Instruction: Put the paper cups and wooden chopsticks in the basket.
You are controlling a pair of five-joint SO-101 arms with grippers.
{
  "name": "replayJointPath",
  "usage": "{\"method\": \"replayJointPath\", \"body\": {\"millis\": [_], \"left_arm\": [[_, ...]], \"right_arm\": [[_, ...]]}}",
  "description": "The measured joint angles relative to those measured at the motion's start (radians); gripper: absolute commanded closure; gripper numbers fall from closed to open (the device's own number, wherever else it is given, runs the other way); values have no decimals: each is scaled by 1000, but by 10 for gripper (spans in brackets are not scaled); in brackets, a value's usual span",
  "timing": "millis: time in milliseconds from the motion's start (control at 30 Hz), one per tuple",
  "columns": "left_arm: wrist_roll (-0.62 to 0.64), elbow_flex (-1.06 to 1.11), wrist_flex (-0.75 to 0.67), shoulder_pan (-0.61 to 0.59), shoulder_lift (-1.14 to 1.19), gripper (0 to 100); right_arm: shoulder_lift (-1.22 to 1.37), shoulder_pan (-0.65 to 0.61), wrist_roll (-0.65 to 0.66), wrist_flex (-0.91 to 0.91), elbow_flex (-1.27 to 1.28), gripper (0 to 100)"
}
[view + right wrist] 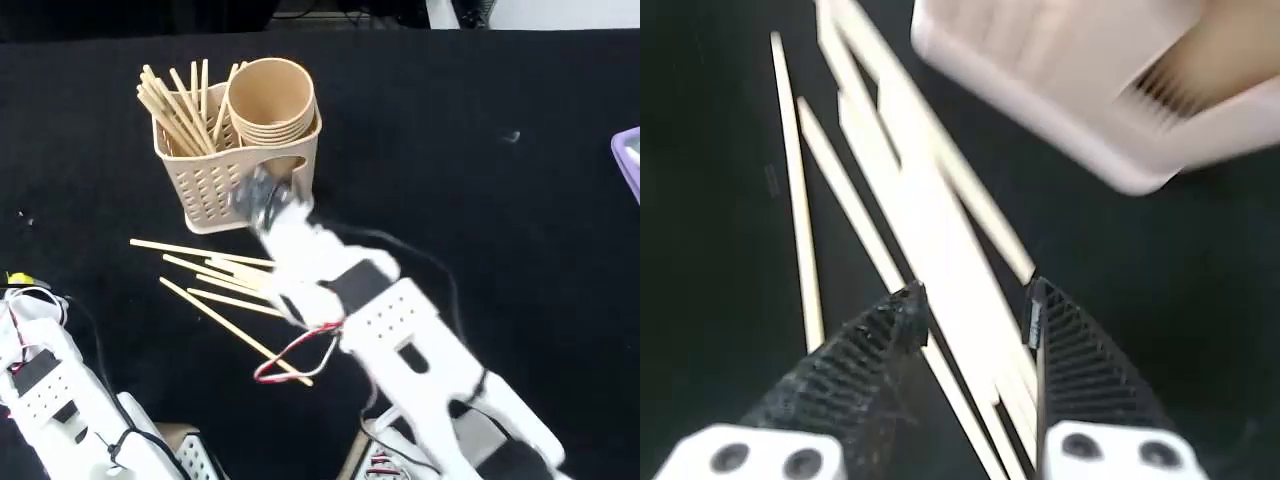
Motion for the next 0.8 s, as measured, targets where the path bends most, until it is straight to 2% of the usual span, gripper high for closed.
{"method": "replayJointPath", "body": {"millis": [133,333,400,467,800], "left_arm": [[0,0,0,0,0,873],[0,0,0,0,0,873],[0,0,0,0,0,873],[0,0,0,0,0,873],[0,0,0,0,0,873]], "right_arm": [[152,0,129,-101,66,838],[416,3,222,-207,11,845],[480,-5,252,-203,-31,889],[514,2,264,-180,-69,989],[423,3,270,-14,-95,988]]}}
